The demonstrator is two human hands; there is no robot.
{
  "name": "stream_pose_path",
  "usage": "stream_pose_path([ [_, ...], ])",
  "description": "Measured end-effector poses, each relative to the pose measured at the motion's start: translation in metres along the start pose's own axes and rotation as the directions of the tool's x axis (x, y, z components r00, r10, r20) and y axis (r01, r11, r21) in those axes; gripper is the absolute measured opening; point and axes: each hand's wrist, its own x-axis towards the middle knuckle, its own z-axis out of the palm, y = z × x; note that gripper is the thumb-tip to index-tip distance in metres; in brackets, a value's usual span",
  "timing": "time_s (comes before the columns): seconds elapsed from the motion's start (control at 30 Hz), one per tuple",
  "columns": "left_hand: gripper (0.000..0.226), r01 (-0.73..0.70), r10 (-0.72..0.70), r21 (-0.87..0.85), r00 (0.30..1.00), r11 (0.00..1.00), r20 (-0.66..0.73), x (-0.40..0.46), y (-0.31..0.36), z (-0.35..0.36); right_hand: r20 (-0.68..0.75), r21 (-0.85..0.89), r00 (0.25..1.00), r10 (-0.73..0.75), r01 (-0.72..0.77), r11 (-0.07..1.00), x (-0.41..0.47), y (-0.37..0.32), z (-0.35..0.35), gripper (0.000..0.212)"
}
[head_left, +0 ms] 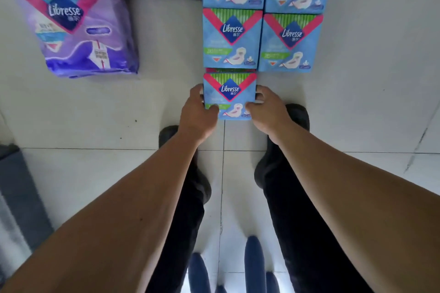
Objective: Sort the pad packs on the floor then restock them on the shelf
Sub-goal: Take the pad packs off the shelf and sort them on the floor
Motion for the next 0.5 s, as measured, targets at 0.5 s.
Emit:
stream_pose_path([
  [0.5,0.057,0.059,-0.062,0.066,0.997,0.996,0.046,0.003,0.014,-0.009,0.008,-0.109,1.000,-0.026,0.027,0.994,-0.005,-0.016,-0.005,0.032],
])
